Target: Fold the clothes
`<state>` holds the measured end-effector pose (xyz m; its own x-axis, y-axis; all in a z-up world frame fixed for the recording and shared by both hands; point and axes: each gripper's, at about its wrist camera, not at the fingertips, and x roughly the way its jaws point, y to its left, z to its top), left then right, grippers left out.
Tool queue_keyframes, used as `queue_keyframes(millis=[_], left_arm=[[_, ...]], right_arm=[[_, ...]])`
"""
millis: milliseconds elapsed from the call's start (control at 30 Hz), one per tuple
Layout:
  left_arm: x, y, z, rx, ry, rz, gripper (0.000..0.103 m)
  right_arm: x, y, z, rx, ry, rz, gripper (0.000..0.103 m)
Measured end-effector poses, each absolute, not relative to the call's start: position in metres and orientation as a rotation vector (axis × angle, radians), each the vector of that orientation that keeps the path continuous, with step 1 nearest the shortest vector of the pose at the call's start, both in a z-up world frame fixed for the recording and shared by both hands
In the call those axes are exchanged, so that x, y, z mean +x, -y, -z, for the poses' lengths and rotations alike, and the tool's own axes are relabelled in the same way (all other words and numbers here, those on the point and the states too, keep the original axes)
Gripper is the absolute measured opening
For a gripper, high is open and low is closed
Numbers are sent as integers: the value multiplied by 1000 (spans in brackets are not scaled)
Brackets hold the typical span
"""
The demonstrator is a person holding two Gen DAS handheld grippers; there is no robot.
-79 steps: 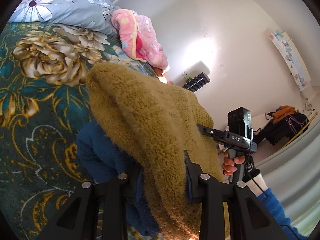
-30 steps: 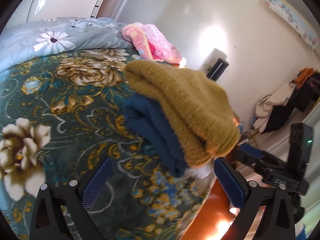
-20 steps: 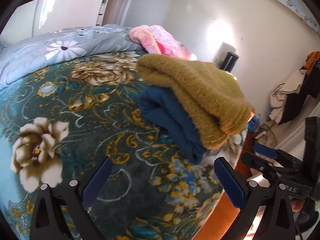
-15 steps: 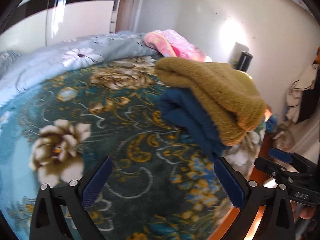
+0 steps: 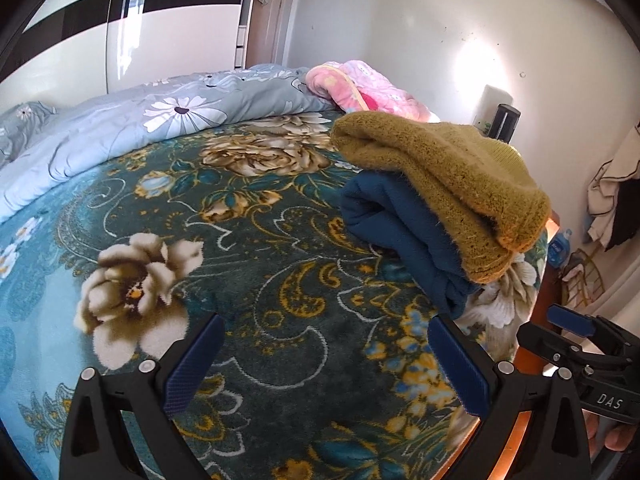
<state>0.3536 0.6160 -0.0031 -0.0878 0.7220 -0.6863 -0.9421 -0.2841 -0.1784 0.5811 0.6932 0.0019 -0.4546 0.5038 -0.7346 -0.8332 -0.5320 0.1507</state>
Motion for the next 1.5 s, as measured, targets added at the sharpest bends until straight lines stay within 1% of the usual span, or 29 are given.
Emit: queue_keyframes(millis=[367,400,467,867,1500], left_arm=[[358,-617,4,-785,-422,-1758,103],[359,-617,4,-779,-426,-1760,103],[360,-617,5,-774,-433,-1762,103],[360,-618,8,-782,-436,-1755,103],[362,-618,9,-773,-443,-1769,103]], right_arm=[[578,-693,1,-816,-631,-2059,81],[578,-693,2,-814,-636,-2057,90],[578,-693,4,-809,-647,-2054,103],[577,-695,6,-814,-658,-2055,103],[565,-693,7,-847,-615,-2065,103]])
